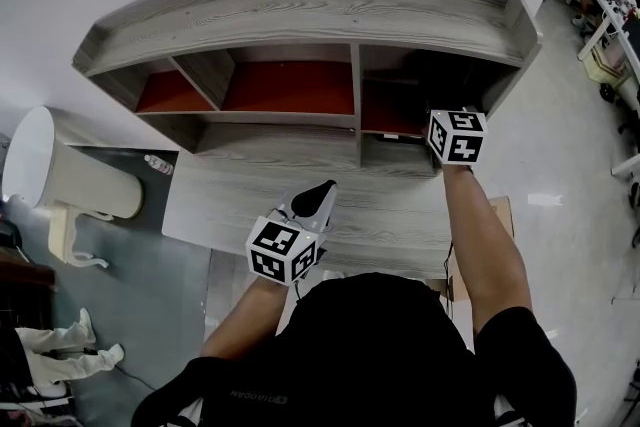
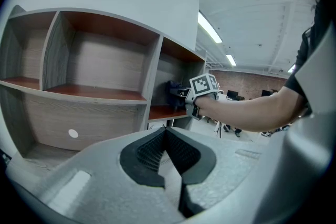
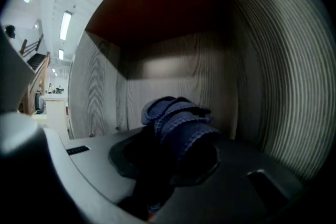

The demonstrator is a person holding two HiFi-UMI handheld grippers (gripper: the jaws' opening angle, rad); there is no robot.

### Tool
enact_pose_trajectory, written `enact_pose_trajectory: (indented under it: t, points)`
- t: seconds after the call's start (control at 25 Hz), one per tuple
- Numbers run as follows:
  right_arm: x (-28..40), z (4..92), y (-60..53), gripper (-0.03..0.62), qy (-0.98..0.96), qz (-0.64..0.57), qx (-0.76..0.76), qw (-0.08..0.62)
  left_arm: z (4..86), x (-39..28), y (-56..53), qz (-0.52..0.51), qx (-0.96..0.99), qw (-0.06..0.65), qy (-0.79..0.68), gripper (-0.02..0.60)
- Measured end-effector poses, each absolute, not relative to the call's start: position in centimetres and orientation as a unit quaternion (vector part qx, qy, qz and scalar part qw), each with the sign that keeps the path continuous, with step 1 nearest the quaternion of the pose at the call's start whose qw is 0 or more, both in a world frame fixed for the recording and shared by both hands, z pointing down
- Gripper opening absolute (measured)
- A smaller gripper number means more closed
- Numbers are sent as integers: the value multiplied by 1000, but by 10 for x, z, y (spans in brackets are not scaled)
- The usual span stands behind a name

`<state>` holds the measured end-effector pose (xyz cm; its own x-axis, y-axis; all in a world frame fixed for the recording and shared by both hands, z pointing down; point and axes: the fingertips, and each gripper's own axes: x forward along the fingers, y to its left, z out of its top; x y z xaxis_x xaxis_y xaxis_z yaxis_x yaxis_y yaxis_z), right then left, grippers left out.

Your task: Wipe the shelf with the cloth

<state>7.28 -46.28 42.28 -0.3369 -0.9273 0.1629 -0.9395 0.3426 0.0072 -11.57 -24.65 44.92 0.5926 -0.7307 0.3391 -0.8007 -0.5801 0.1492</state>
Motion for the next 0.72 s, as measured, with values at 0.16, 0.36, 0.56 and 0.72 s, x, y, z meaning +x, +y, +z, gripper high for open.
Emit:
enact_pose_trajectory:
  t: [0.16, 0.36, 0.56, 0.72]
  points:
    - [35, 384, -447, 95, -846, 37, 530, 37, 451, -114, -244, 124, 881, 145, -433, 8]
    - [-5, 334, -434, 97, -870, 36, 491, 13, 450, -114, -242, 125, 880, 144, -435, 8]
    - [-31, 303, -429, 97, -879, 30, 477, -3, 452, -114, -239, 125, 879, 147, -436, 8]
    - [-44, 292, -424, 97, -882, 6, 471, 5, 451, -118, -237, 123, 877, 147, -440, 8]
